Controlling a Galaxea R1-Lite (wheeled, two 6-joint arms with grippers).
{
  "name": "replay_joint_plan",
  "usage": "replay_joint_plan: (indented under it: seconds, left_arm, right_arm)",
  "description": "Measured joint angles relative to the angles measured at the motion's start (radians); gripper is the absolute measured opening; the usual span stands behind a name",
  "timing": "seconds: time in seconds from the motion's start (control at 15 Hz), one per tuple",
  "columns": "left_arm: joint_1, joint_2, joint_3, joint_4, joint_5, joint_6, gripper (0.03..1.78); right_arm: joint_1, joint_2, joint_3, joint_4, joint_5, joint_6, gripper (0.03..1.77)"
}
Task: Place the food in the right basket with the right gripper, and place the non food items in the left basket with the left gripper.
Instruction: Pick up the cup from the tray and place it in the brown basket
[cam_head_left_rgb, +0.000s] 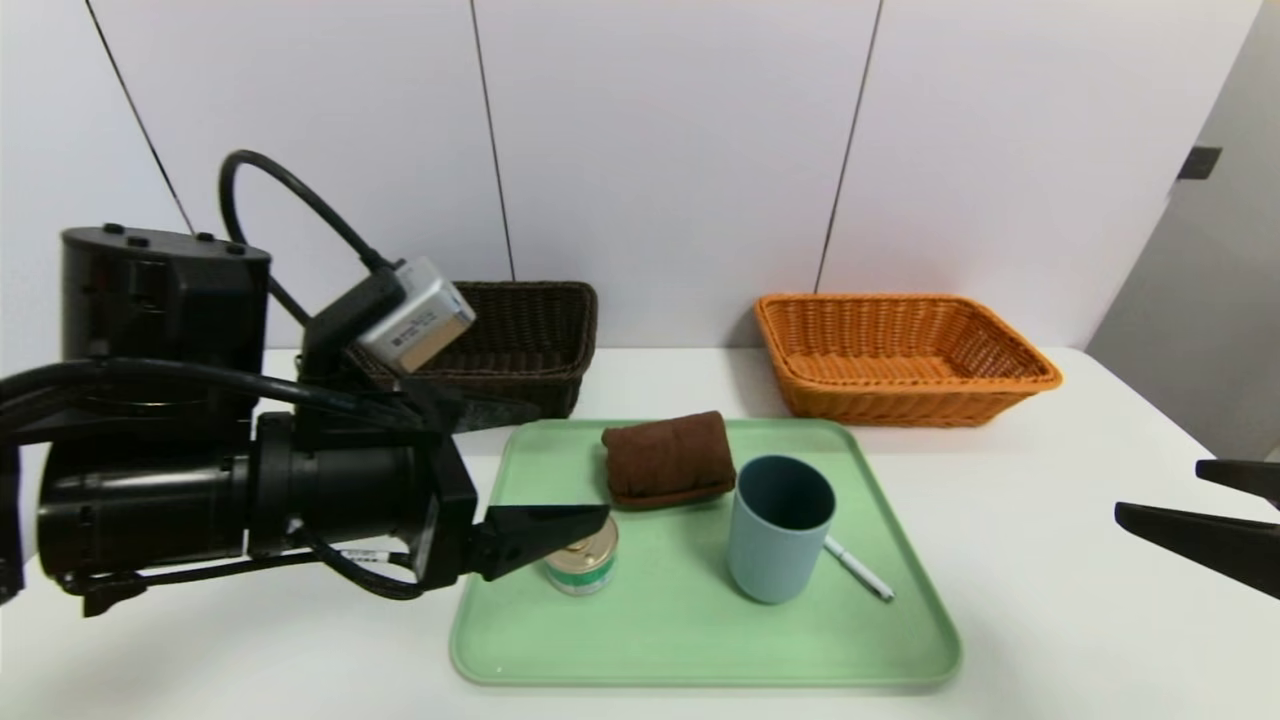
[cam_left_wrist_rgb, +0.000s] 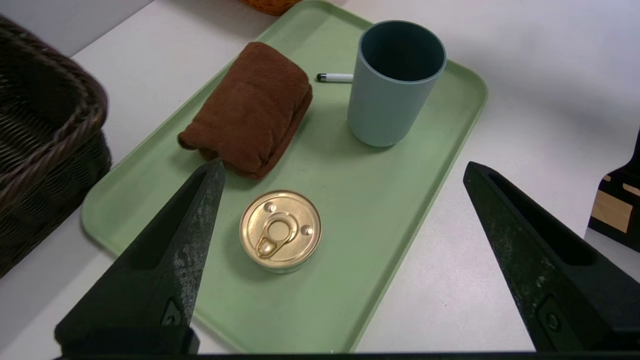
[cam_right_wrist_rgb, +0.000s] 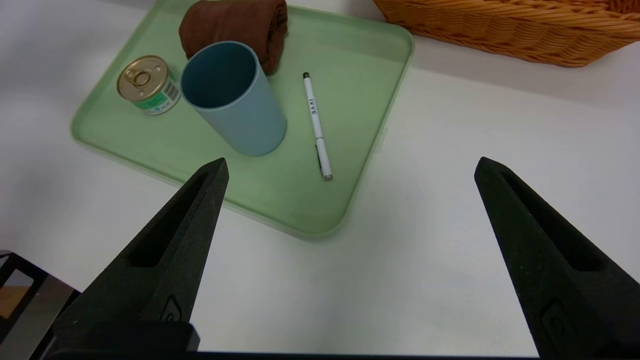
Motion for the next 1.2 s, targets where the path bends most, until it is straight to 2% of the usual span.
replay_joint_plan:
  seconds: [0.47,0.8,1.07,1.2]
  left_arm:
    - [-0.136,0.163,0.015,-0.169,-0.001,0.011,1.69]
    - [-0.195,0.327,0.025,-0.409,-0.004,0.011,1.69]
    - [-0.222,0.457,0.017,-0.554,-0.010,0.010,1.69]
    - [-0.226,0.506,0.011,-0.586,-0.010,0.010,1.69]
  right_arm:
    - [-0.007,0.007,0.000,0.005,-0.009,0.004,1.70]
    - [-0.013,0.003,-0.002,0.007,-0.012,0.004,1.70]
    - [-0.026,-0.011,-0.002,0.015,-0.013,0.003,1.70]
    - [-0.030,-0.020,0.003,0.017,-0.013,0.004,1.70]
